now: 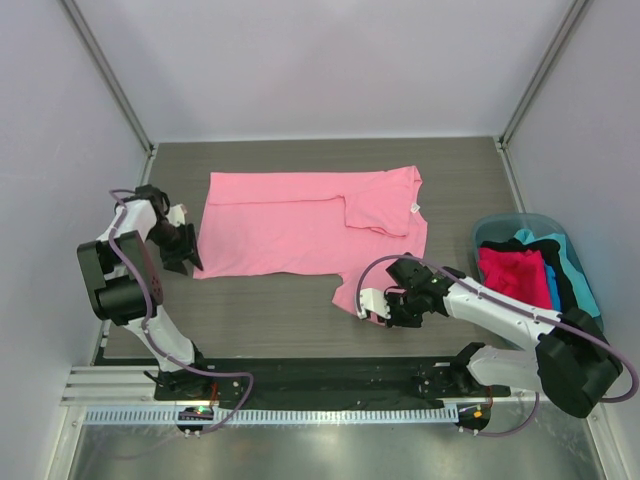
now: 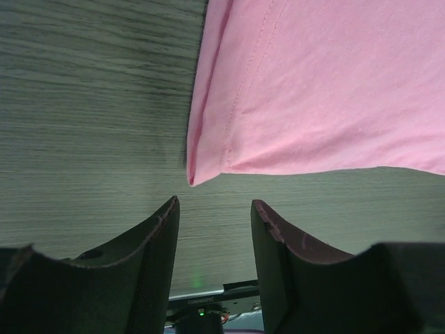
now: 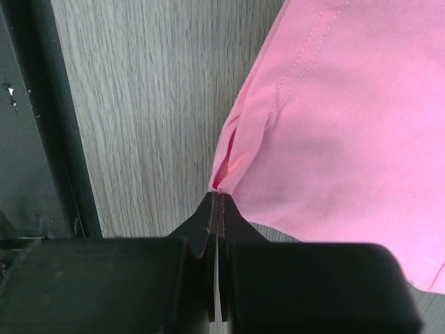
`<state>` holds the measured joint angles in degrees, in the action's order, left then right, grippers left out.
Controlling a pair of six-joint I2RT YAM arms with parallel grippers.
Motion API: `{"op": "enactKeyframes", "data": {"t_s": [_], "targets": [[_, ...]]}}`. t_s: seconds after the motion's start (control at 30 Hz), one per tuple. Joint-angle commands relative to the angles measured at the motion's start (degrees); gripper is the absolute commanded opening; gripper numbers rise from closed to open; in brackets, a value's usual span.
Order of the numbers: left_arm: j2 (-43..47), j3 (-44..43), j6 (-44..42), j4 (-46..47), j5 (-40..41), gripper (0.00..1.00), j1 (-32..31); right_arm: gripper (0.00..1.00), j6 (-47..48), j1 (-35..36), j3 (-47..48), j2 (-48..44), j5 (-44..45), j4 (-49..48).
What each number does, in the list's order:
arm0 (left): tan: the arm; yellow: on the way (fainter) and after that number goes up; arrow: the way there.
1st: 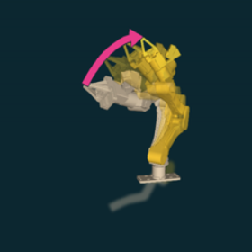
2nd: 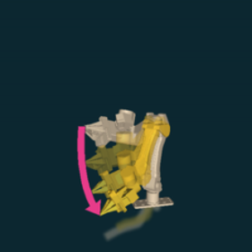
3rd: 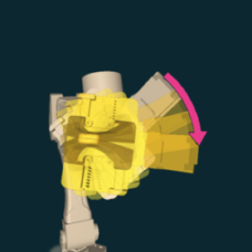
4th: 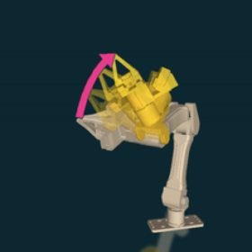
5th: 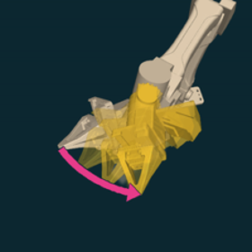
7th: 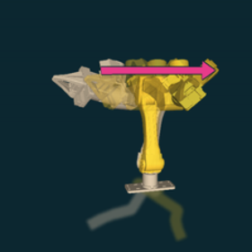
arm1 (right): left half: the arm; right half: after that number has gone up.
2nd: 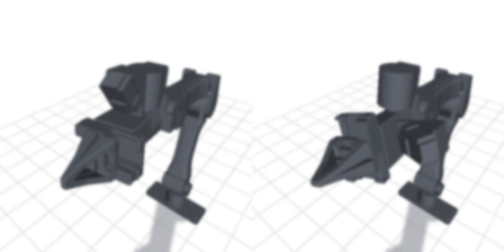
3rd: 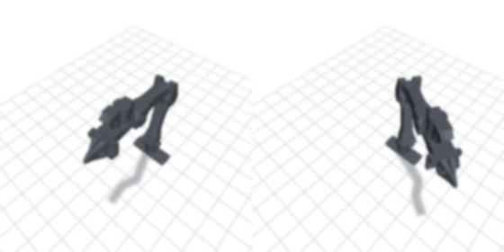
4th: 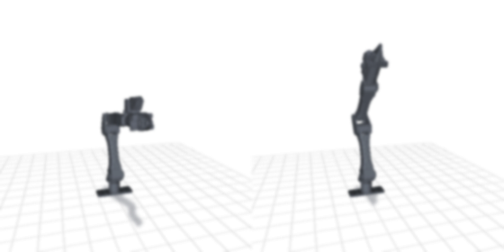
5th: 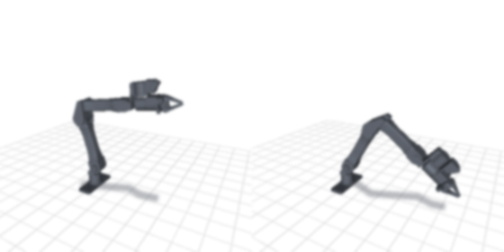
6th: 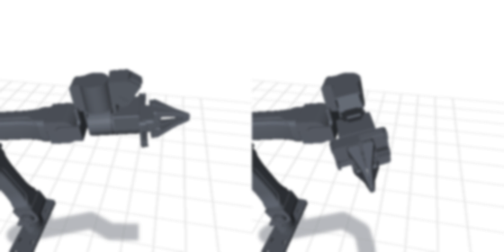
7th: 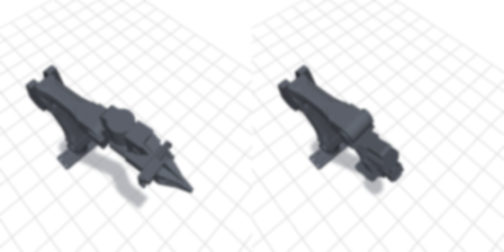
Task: Fold and stack the t-shirts
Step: Fold the tshirt
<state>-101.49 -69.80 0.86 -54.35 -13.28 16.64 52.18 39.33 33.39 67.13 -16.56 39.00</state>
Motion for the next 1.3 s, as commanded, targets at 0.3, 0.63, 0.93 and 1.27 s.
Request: {"op": "enactKeyframes", "data": {"t_s": [0.3, 0.63, 0.93, 1.27], "targets": [[-4.5, -1.8, 0.0, 0.2, 0.7, 0.43, 0.7, 0.01, -0.2, 0.3, 1.0, 0.5, 0.6, -1.8], [-7.1, -4.0, 0.3, -0.5, 0.4, 0.03, 0.8, 0.01, -1.5, 0.0, 1.1, 0.0, 2.6, -3.0], [-4.0, -6.7, 0.2, -2.3, -3.0, 0.0, 0.7, 0.01, -5.1, -2.2, 10.0, -4.7, 7.5, 1.2], [-5.2, -12.5, -0.6, -4.9, -8.0, 0.0, 0.3, 0.01, -7.3, -3.6, 18.5, -5.4, 14.7, 3.8]]}}
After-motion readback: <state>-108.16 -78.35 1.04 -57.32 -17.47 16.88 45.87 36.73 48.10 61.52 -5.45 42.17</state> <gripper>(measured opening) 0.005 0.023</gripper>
